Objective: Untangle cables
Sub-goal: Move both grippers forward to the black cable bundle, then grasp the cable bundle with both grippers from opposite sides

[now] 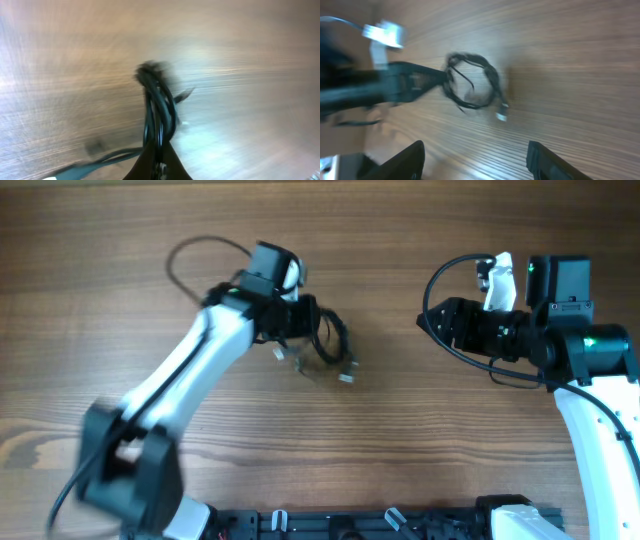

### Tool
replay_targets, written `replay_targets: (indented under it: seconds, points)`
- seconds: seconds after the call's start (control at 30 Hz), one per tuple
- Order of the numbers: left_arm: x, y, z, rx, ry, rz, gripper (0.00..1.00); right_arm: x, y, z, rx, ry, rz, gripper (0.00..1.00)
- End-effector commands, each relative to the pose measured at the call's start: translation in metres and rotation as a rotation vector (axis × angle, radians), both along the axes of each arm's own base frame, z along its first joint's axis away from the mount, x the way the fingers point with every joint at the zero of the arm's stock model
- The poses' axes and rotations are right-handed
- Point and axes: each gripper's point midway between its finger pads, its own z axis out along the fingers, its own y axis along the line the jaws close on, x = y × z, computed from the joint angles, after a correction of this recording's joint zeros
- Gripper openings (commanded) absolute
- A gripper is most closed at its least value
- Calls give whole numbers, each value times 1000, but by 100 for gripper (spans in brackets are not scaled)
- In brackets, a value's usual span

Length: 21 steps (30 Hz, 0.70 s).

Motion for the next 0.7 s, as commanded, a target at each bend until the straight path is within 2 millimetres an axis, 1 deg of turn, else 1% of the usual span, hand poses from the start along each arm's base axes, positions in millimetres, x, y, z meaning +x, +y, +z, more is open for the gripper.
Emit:
replay_targets:
  seconds: [0.0, 0.03, 0.1, 0.17, 0.2, 0.27, 0.33, 0.4, 0.53, 0.6, 0.67]
  points:
    - [-20, -9, 104, -131, -281, -168, 4, -4, 28, 19, 129, -39, 119, 65]
    - [-29, -12, 121, -158, -329, -210, 4, -3, 33, 23, 151, -43, 126, 64]
    - [-44, -15, 144, -201, -382, -262, 4, 1, 43, 30, 177, -58, 125, 61]
    - [-53, -11, 152, -204, -388, -261, 4, 2, 58, 41, 221, -88, 158, 58]
    - [-56, -7, 153, -201, -383, -254, 4, 0, 69, 47, 244, -107, 191, 57]
    - [-57, -1, 153, -198, -369, -237, 4, -2, 83, 52, 261, -120, 220, 57]
    - [-59, 5, 152, -208, -345, -224, 4, -2, 94, 51, 258, -108, 210, 56]
    - [-64, 7, 153, -257, -308, -233, 4, -1, 106, 45, 237, -102, 209, 54]
    - [-71, 11, 157, -340, -256, -245, 4, -5, 138, 35, 243, -88, 290, 52]
    - [-72, 16, 155, -344, -232, -225, 4, -6, 156, 28, 245, -82, 333, 52]
    - [-73, 20, 153, -348, -194, -189, 4, -3, 168, 16, 236, -48, 318, 52]
